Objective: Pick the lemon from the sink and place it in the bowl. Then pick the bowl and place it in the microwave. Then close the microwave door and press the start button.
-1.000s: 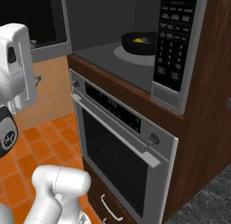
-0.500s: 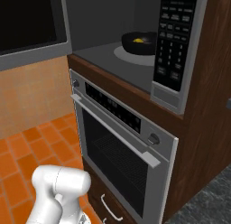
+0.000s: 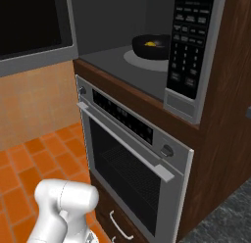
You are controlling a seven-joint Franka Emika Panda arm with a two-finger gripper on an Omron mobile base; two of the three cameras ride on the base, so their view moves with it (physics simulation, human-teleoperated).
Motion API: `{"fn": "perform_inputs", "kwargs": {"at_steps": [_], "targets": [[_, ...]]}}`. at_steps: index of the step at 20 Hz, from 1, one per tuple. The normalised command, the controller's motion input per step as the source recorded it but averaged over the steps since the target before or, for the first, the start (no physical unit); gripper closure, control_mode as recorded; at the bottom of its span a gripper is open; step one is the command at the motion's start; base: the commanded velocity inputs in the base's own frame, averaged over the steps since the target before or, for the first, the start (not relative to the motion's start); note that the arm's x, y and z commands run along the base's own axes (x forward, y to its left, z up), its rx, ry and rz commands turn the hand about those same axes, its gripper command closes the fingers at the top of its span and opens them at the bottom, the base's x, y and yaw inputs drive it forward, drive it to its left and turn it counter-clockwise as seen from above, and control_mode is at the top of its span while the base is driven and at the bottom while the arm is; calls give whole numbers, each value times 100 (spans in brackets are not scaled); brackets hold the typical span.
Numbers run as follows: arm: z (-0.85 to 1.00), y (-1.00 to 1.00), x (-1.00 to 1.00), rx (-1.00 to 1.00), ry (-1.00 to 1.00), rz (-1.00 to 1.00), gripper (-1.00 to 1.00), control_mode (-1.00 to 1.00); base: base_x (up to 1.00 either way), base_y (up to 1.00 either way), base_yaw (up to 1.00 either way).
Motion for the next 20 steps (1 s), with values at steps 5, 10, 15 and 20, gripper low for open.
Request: {"fn": "perform_inputs", "kwargs": {"at_steps": [5,10,15,20], "targets": [[-30,78,0,-2,-11,-16,-100,-100,0,0,0],[-37,78,6,0,-7,-15,-100,-100,0,0,0],[-40,78,16,0,-3,-9,-100,-100,0,0,0],[-24,67,22,0,-1,-7,-100,-100,0,0,0]]}}
